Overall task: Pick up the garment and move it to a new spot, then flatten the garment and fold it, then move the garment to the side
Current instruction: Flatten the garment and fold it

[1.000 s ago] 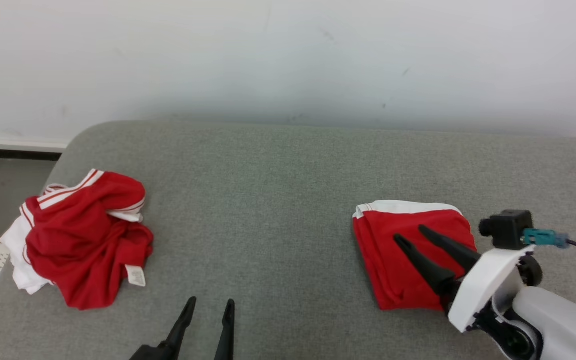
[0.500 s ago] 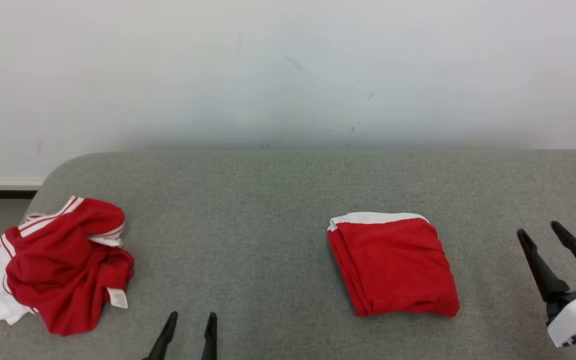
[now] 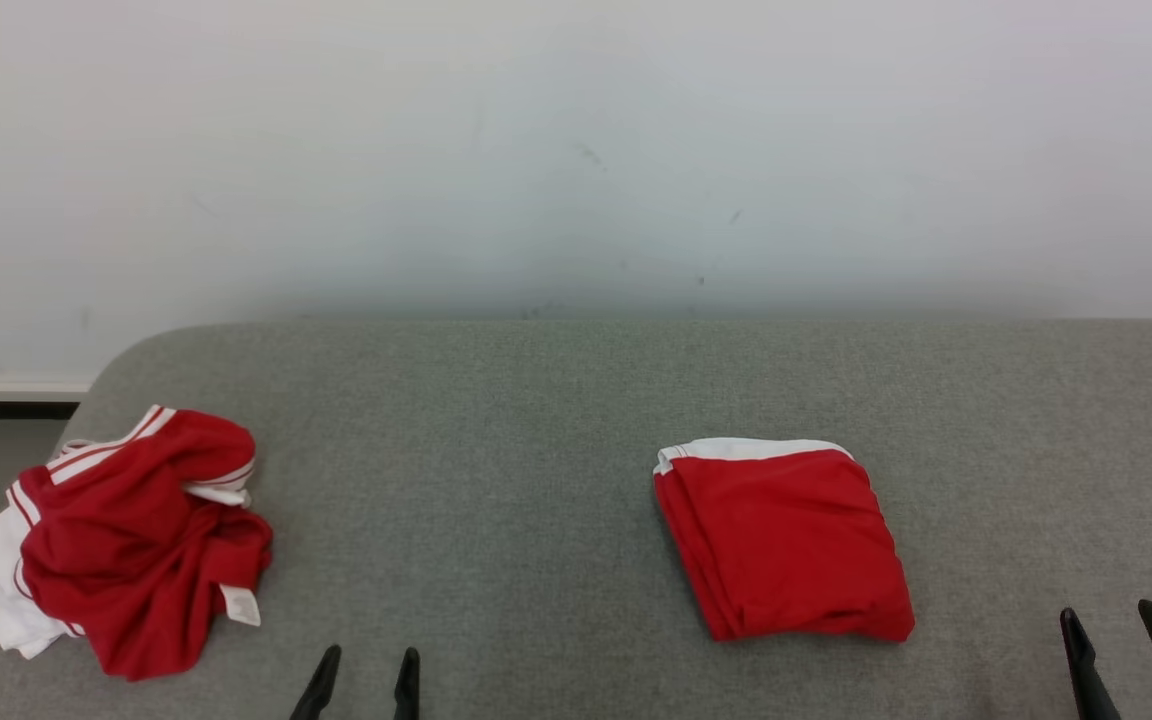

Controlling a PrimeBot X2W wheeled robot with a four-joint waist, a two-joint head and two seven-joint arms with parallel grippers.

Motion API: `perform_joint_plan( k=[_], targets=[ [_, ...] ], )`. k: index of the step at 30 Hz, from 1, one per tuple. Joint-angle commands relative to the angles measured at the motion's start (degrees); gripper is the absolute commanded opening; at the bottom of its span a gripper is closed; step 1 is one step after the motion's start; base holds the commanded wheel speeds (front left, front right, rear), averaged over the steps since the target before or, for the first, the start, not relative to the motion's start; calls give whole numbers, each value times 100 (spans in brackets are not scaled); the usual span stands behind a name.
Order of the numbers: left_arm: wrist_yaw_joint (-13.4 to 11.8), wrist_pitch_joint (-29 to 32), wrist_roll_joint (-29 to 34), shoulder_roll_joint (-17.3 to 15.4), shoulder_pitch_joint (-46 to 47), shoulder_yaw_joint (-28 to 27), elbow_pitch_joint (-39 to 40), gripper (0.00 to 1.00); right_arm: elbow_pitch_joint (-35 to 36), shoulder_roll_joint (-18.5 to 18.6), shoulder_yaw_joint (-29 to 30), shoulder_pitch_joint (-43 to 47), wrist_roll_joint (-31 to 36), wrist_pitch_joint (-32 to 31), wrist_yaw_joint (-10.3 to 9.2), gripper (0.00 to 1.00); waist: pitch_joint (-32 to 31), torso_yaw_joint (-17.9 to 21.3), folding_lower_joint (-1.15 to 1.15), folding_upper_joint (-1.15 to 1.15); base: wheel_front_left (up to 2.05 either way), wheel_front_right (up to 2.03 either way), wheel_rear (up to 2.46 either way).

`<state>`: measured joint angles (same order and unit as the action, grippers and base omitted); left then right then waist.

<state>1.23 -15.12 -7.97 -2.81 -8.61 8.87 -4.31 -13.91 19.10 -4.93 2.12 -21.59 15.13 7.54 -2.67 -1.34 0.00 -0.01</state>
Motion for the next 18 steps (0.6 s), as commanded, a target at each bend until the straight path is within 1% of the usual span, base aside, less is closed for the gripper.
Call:
perform_joint_plan(
  k=[1, 3, 13, 18],
  targets=[
    [-7, -3, 43, -17, -79, -55, -11, 100, 65, -127, 111, 192, 52, -1, -12, 100, -17, 4, 0, 1, 0, 0, 0],
    [-1, -3, 40, -17, -114, -66, -18, 100, 87, -220, 144, 313, 97, -1, -12, 100, -33, 4, 0, 1, 0, 0, 0],
    [13, -3, -1, -17, -156, -113, -43, 100, 94, -378, 226, 422, 7, -1, -12, 100, -62, -11, 0, 1, 0, 0, 0],
    [24, -3, -11, -17, -151, -105, -43, 100, 28, -474, 225, 356, -205, -1, -12, 100, -50, -37, 0, 1, 0, 0, 0]
  ],
)
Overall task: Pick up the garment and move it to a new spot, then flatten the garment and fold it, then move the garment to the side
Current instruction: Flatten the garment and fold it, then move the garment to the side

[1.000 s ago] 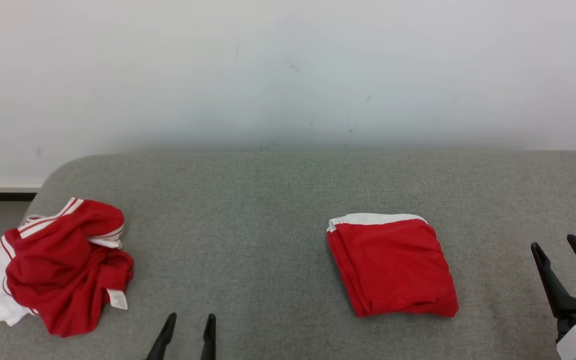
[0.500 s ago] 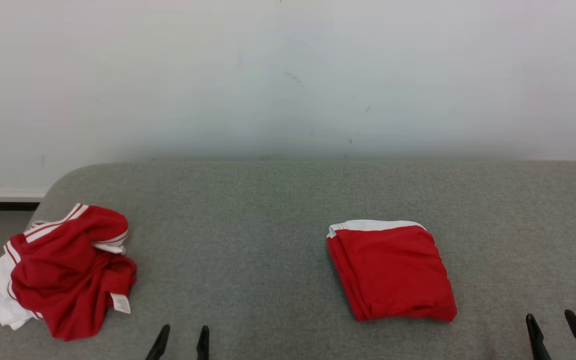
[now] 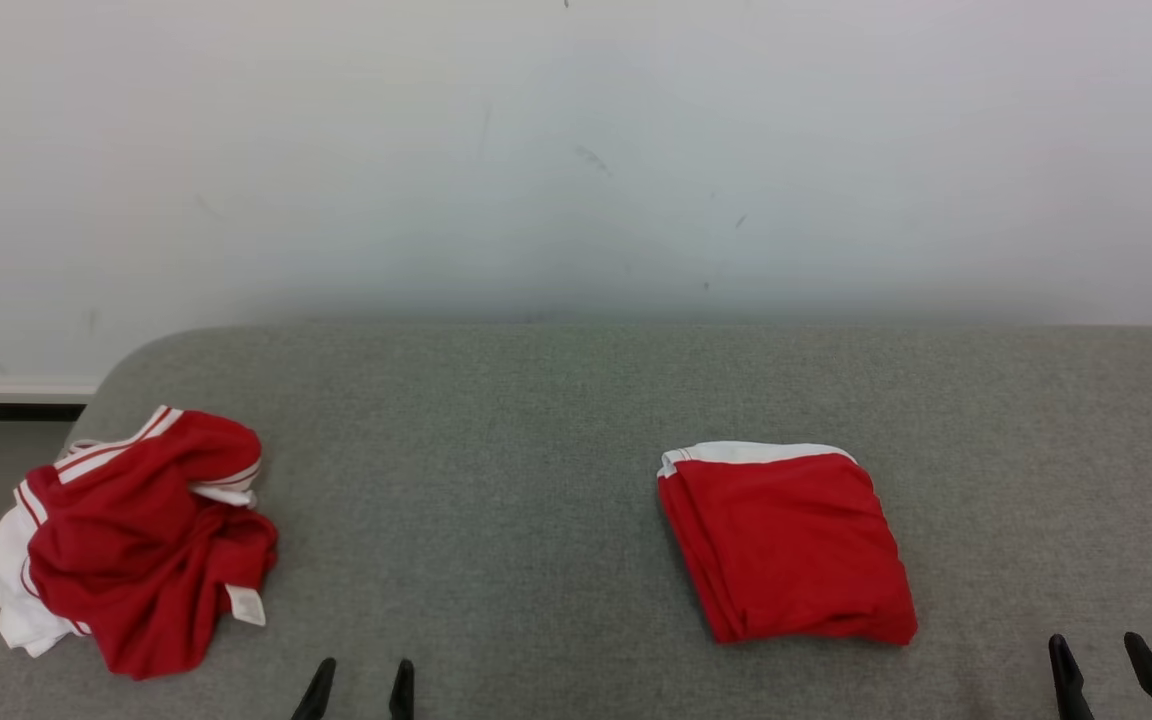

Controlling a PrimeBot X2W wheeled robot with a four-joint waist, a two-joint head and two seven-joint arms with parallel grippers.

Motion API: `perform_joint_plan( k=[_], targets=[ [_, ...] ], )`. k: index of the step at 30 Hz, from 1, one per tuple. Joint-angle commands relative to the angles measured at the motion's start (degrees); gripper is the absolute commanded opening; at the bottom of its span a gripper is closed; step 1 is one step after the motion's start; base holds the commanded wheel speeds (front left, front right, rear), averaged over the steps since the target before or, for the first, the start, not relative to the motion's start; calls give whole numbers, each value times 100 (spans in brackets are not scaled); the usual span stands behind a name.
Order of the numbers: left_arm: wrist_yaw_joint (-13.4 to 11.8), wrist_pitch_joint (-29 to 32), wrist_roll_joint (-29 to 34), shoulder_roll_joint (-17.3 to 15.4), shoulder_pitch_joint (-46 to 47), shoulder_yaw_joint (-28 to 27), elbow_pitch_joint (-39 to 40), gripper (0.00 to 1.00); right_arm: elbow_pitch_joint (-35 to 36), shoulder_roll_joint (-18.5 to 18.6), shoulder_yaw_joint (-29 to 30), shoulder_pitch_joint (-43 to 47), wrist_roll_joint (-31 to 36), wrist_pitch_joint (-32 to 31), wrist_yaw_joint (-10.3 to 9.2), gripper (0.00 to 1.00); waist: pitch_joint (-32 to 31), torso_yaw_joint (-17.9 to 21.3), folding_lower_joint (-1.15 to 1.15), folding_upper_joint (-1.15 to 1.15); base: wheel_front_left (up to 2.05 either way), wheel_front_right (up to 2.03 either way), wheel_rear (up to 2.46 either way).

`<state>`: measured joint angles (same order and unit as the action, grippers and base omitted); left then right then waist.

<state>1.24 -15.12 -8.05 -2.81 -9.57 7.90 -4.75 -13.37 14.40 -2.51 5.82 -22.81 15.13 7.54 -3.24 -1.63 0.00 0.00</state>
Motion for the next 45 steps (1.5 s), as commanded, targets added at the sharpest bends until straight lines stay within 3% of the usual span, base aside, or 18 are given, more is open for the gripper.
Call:
perform_joint_plan(
  k=[1, 9, 19, 26, 32, 36, 37, 38, 39, 45],
  targets=[
    [23, -3, -2, -17, -49, -11, 3, 100, -34, -11, -56, -49, -152, -1, -12, 100, 15, -14, 0, 0, 0, 0, 0],
    [16, -3, -15, -17, 29, 24, -19, 100, -272, 297, -610, -444, -1151, -119, -12, 100, 155, -59, 0, 0, 0, 0, 0],
    [26, -3, -50, -17, 331, 240, -124, 100, -324, 1038, -1112, -1653, -3874, -2606, -8, 100, 617, -405, 0, 0, 0, 0, 0],
    [-31, -3, -191, -18, 589, 467, -179, 100, -1032, 1348, -1356, -2501, -4163, -3731, -8, 100, 938, -862, 0, 0, 0, 0, 0],
    [-77, -3, -236, -18, 703, 628, -198, 100, -1776, 1151, -1390, -2893, -4469, -4357, -8, 100, 1077, -1213, 0, 0, 0, 0, 0],
    [-130, -3, -252, -17, 680, 620, -179, 100, -1881, 966, -1453, -3008, -4643, -4459, -8, 100, 1094, -1240, 0, 0, 0, 0, 0],
    [-148, -3, -251, -17, 670, 615, -174, 100, -1881, 930, -1481, -3022, -4659, -4453, -8, 84, 1096, -1219, 0, 0, 0, 0, 0],
    [-146, -3, -245, -17, 674, 618, -175, 100, -1856, 920, -1526, -3043, -4620, -4420, -7, 18, 1095, -1187, 0, 0, 0, 0, 0],
    [-144, -3, -241, -18, 684, 621, -177, 100, -1852, 912, -1544, -3049, -4606, -4386, -8, 0, 1092, -1150, 0, 0, 0, 0, 0],
    [-123, -3, -212, -17, 769, 590, -147, 100, -1847, 1126, -1701, -3207, -4398, -4147, -8, 0, 1161, -731, 0, 0, 0, 0, 0]
  ],
)
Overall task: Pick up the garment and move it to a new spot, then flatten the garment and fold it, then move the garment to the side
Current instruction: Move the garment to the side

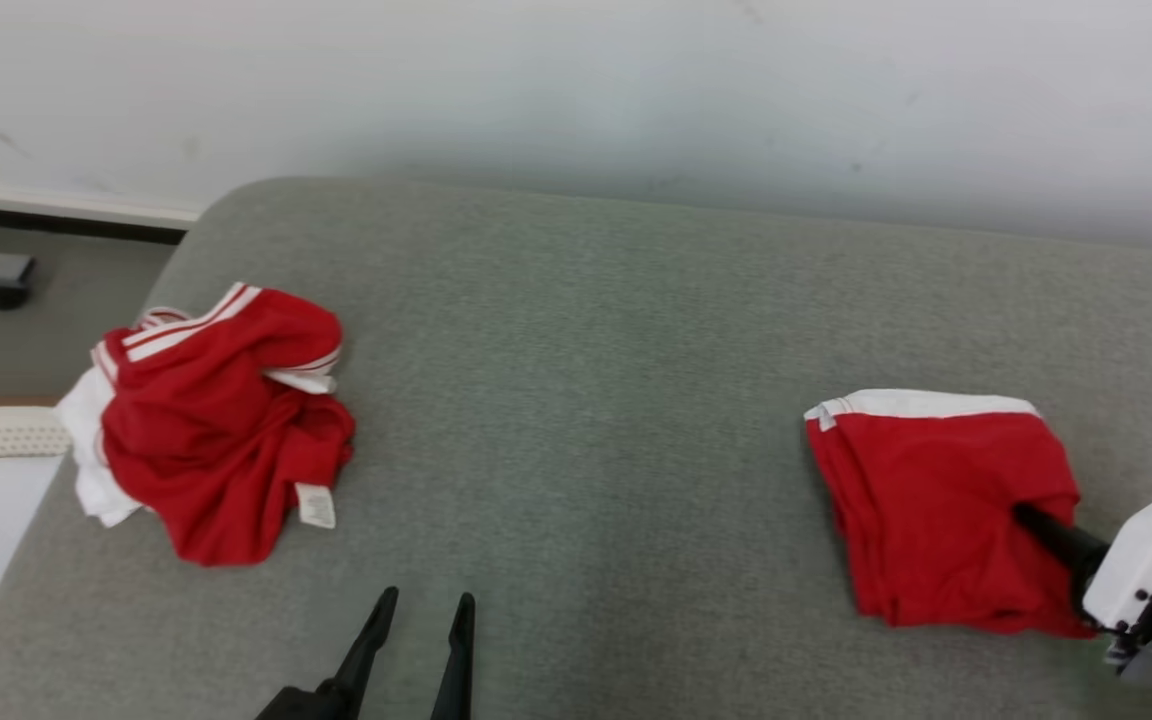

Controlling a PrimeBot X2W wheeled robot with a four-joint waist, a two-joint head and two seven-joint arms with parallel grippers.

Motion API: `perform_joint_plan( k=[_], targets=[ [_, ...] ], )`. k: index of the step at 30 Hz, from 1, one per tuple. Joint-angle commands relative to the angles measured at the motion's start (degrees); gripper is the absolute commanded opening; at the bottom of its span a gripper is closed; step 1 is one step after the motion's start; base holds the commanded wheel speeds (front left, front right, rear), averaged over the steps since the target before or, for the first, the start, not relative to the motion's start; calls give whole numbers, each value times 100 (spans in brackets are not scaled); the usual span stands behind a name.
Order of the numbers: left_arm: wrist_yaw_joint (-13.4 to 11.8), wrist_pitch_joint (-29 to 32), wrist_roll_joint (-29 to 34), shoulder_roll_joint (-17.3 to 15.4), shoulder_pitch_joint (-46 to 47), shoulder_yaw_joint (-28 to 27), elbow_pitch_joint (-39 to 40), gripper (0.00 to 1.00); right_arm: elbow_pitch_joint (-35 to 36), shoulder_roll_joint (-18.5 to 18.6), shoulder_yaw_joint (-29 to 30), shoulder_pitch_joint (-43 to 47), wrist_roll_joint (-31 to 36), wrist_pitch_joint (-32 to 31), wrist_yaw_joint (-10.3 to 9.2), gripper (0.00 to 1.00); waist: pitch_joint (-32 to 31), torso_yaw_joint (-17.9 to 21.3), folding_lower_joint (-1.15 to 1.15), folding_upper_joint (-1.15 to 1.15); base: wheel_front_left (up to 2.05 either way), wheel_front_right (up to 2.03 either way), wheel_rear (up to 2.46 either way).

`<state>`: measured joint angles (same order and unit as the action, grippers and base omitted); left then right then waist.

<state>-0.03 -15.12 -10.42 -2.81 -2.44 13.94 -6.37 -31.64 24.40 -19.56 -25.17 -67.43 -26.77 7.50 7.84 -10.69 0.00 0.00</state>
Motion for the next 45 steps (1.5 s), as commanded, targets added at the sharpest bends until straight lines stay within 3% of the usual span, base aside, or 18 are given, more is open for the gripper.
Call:
perform_joint_plan(
  k=[1, 9, 17, 26, 27, 28, 29, 36, 45],
  targets=[
    [6, -3, 32, -18, 80, -18, 19, 100, -44, 188, -26, -149, 147, 90, -4, 0, 92, 271, 0, 0, 0, 0, 0],
    [102, -2, 161, -19, 510, 103, 74, 100, -390, 997, -162, -795, 1076, 522, -4, 0, 681, 891, 0, 0, 0, 0, 0],
    [179, -3, 296, -19, 993, 232, 164, 100, -973, 1888, -18, -1472, 1946, 789, -6, 0, 1265, 1019, 0, 0, 0, 0, 0],
    [183, -2, 345, -19, 1254, 449, 127, 100, -1671, 2198, 236, -2016, 2643, 947, -7, 0, 1646, 942, 0, 0, 0, 0, 0],
    [175, -3, 335, -19, 1267, 457, 117, 100, -1759, 2202, 249, -2052, 2741, 991, -7, 15, 1658, 938, 0, 0, 0, 0, 0],
    [170, -3, 331, -19, 1279, 463, 112, 100, -1850, 2227, 280, -2086, 2862, 1064, -8, 42, 1668, 936, 0, 0, 0, 0, 0],
    [161, -3, 329, -19, 1286, 466, 105, 100, -1979, 2242, 321, -2112, 2972, 1133, -8, 100, 1671, 935, 0, 0, 0, 0, 0],
    [131, -3, 308, -18, 1250, 391, 69, 100, -2423, 2060, 469, -2172, 3520, 1579, -8, 100, 1489, 973, 0, 0, 0, 0, 0],
    [6, -3, 100, -18, 870, 296, -17, 100, -1742, 1802, 681, -1459, 3393, 2522, -7, 100, 785, 1098, 0, 0, 0, 0, 0]
  ],
)
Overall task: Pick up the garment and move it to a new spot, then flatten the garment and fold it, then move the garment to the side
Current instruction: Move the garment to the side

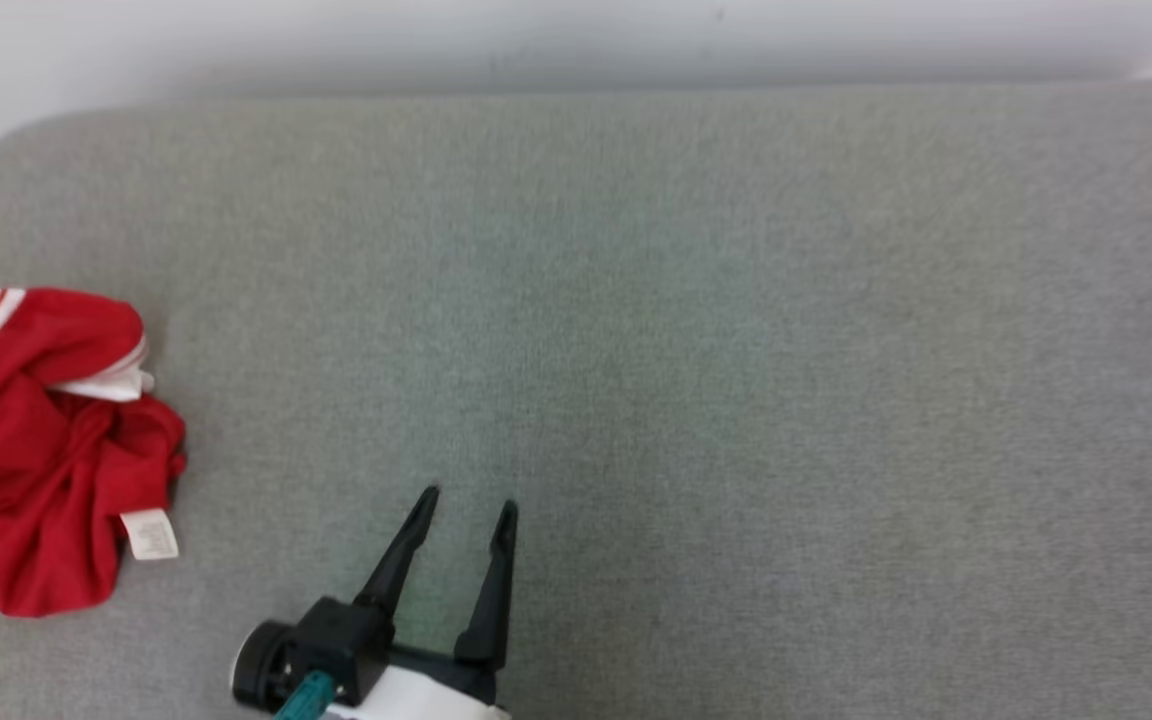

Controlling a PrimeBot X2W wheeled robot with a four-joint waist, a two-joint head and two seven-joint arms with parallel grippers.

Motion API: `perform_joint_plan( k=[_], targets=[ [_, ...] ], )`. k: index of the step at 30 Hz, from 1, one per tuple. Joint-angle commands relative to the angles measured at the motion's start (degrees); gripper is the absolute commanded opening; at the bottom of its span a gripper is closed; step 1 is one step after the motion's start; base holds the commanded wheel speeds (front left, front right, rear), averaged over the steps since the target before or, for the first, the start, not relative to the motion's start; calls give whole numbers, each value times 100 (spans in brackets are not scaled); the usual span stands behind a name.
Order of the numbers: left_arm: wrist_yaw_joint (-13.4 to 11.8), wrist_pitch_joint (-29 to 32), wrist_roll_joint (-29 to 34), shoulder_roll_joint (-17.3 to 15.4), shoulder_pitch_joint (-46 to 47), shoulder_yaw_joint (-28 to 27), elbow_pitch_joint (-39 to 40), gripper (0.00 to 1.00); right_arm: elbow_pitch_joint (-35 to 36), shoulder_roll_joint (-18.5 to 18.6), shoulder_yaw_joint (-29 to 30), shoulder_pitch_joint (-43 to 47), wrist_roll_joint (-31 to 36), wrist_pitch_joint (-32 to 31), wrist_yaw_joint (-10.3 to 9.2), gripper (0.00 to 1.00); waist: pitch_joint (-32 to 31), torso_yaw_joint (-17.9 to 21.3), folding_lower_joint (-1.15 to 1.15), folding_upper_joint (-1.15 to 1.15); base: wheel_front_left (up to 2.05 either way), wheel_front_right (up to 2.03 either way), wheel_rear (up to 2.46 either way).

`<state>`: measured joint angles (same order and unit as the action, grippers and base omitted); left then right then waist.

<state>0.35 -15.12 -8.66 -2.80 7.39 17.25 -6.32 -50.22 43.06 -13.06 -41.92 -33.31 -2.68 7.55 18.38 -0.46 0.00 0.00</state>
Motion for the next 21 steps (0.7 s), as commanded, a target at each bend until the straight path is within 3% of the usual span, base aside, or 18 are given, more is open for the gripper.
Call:
perform_joint_plan(
  k=[1, 8, 21],
  targets=[
    [-32, -3, -76, -19, -113, -36, -21, 100, 117, -65, 31, 216, -19, 112, -13, 100, -269, 75, 0, 0, 0, 0, 0],
    [-94, -2, -149, -19, -614, -288, -75, 100, 1068, -591, 429, 1203, 310, 934, -14, 100, -995, 246, 0, 0, 0, 0, 0],
    [-54, -2, -157, -20, -1334, -664, -180, 100, 2771, -2577, 1480, 3534, 1898, 1762, -14, 100, -1840, 274, 0, 0, 0, 0, 0]
  ],
)
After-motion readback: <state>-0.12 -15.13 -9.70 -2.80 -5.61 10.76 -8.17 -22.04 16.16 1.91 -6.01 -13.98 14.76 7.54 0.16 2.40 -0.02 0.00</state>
